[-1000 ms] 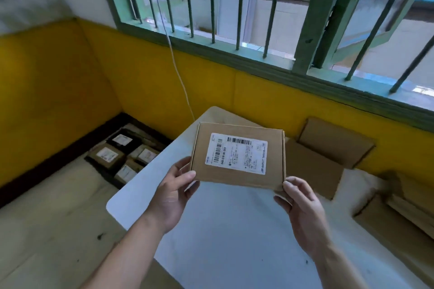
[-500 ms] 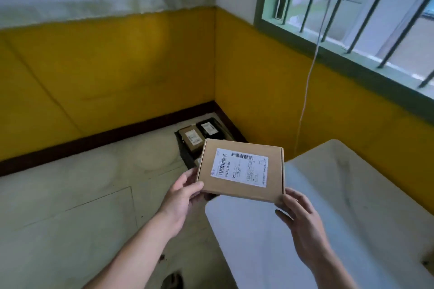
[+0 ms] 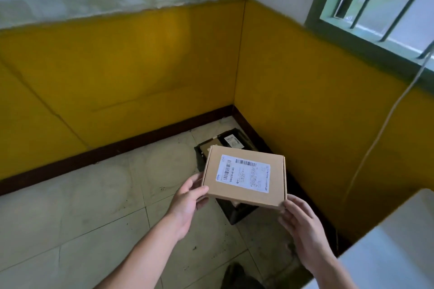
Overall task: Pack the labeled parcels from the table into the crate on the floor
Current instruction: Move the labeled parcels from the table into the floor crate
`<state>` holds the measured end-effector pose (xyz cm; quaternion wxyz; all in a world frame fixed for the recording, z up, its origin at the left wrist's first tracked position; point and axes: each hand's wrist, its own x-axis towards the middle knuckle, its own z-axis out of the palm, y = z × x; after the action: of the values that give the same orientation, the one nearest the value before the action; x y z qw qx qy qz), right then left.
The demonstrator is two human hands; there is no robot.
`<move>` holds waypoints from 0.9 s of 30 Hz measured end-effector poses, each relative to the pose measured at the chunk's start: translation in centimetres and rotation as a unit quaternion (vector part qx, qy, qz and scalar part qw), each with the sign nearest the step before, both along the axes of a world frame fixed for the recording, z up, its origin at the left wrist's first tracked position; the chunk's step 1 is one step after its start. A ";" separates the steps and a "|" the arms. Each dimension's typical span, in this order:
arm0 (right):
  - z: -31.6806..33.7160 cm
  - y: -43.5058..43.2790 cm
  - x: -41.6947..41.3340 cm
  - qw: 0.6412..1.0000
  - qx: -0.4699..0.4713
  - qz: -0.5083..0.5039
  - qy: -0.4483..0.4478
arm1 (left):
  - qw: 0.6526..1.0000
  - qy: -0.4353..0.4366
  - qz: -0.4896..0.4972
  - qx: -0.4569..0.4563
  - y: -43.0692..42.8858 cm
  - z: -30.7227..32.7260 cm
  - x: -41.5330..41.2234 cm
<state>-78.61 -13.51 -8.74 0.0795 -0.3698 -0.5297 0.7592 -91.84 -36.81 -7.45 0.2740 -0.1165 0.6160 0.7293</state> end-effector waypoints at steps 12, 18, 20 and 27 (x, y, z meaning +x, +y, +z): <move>-7.3 7.1 -16.7 0.995 -0.041 -0.077 -0.045 | 0.990 -0.039 -0.090 -0.099 10.2 -6.5 -20.7; -9.3 8.4 -22.9 0.989 -0.040 -0.107 -0.091 | 0.964 -0.029 -0.177 -0.195 13.5 -9.9 -28.5; -10.6 8.4 -25.3 0.986 -0.048 -0.121 -0.108 | 0.953 -0.027 -0.201 -0.225 14.9 -11.2 -31.0; -17.4 6.9 -34.2 0.955 -0.082 -0.218 -0.184 | 0.932 -0.022 -0.259 -0.251 17.9 -18.6 -40.6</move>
<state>-112.85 -6.61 -26.16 0.1139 -0.6152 -0.3774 0.6827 -132.45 -18.86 -26.03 0.4289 -0.0343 0.7815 0.4519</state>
